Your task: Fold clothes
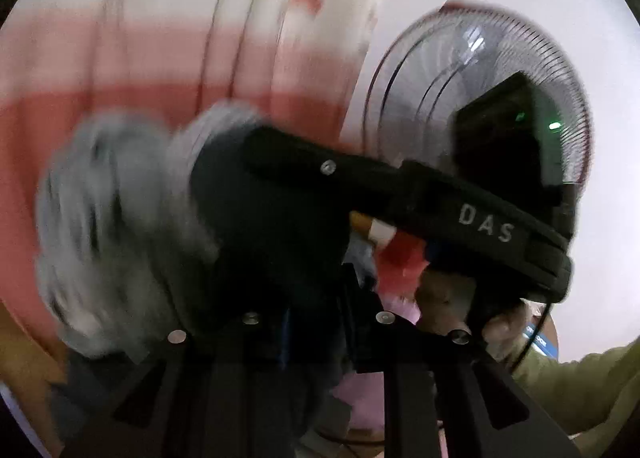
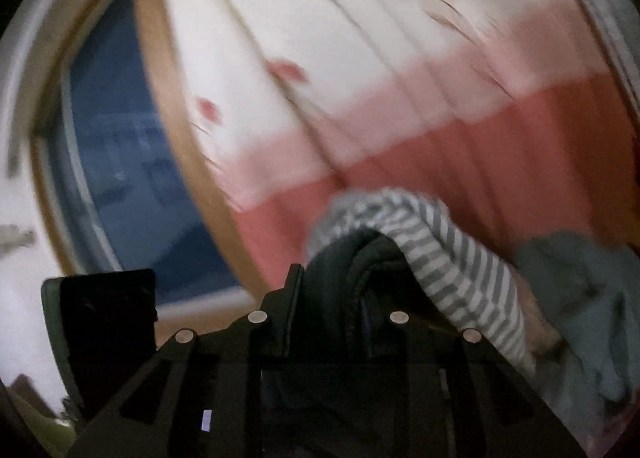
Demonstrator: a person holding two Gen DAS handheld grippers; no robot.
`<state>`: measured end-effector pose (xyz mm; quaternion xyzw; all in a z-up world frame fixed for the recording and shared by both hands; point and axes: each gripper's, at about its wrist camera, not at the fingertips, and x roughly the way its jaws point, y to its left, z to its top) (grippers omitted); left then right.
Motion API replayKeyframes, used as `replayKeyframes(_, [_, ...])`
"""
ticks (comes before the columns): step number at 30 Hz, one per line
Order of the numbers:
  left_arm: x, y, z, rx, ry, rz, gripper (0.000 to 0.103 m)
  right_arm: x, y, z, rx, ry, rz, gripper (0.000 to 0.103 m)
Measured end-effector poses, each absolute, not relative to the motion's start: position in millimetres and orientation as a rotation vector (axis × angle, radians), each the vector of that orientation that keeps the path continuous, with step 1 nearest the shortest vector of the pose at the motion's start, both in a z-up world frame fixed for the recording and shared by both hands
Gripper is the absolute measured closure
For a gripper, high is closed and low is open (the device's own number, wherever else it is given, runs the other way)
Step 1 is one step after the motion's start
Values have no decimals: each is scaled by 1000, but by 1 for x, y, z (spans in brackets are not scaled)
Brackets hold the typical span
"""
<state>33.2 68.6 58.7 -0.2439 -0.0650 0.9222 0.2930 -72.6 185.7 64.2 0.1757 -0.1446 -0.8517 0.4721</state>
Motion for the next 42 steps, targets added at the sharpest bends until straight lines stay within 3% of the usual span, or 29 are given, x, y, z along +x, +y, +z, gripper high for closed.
replayKeyframes(5, [103, 20, 110, -456, -158, 2561, 83, -36, 139, 125, 299, -313, -1935, 82])
replayKeyframes(10, [160, -49, 100, -452, -232, 2629, 83, 15, 59, 132, 293, -243, -1834, 82])
replayKeyframes(20, [241, -202, -16, -805, -623, 2633, 83, 95, -104, 23, 641, -170, -1709, 82])
replayKeyframes(29, [323, -256, -67, -973, -754, 2646, 83, 184, -167, -30, 803, -114, -1548, 82])
replayKeyframes(36, [356, -273, -105, -1155, -806, 2667, 82, 205, -214, -68, 953, 11, -1535, 82])
replayKeyframes(38, [356, -274, -109, -1184, -831, 2661, 74, 208, -213, -70, 983, 71, -1556, 75])
replayKeyframes(42, [364, -282, -112, -1233, -827, 2706, 60, 203, -171, -58, 944, 127, -1661, 44])
